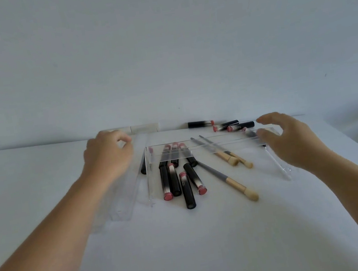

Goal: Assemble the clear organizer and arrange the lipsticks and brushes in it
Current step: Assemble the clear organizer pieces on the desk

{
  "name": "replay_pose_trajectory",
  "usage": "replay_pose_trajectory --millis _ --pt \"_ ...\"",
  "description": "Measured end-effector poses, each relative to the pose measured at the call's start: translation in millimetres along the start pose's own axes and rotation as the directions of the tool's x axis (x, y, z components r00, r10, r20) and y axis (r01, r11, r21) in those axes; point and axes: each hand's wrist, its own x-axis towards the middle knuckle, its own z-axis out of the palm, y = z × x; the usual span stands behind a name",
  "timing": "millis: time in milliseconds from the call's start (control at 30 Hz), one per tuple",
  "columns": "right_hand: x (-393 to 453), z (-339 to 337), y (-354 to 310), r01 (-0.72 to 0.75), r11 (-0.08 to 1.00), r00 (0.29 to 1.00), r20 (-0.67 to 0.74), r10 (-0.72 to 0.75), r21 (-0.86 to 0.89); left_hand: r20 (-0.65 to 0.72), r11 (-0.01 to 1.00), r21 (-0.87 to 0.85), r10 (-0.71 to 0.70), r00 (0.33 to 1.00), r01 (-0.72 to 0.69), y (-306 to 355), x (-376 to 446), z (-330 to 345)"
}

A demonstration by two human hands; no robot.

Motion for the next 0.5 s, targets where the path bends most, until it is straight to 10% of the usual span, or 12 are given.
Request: replay_pose_trajectory --millis 167,500 --pt "0 12 -31 0.246 0.953 0.957 0.203 -0.209 -0.177 0.131 0.957 0.289 -0.069 0.989 0.029 -2 -9 3" --pt "0 16 -22 0.23 0.948 0.957 0.231 -0.178 -0.22 0.263 0.927 0.374 -0.093 0.96 -0.012 13 -11 -4"
